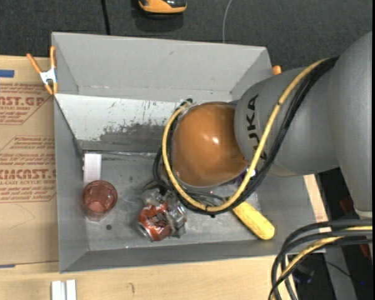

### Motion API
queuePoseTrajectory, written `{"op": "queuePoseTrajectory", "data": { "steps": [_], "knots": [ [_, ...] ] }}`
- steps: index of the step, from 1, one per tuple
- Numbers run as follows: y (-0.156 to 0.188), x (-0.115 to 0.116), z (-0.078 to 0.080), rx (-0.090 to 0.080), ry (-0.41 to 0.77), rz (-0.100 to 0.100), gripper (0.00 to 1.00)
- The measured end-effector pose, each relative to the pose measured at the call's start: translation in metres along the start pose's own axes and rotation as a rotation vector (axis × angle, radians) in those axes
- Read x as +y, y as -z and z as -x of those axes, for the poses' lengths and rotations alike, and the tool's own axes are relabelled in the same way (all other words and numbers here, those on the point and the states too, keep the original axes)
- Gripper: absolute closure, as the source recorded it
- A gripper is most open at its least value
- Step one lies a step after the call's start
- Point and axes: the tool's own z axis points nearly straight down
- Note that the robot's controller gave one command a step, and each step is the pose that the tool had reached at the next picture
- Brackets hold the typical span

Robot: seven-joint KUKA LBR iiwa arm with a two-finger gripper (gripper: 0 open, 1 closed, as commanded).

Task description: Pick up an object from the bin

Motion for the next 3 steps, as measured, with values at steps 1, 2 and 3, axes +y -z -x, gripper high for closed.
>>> {"op": "queuePoseTrajectory", "data": {
  "steps": [1,2,3],
  "knots": [
    [0.014,0.0,0.0,-0.002,0.0,-0.001,1.0],
    [0.025,0.0,0.0,-0.002,0.0,-0.001,1.0],
    [0.037,0.0,0.001,-0.004,0.0,-0.002,1.0]
  ]
}}
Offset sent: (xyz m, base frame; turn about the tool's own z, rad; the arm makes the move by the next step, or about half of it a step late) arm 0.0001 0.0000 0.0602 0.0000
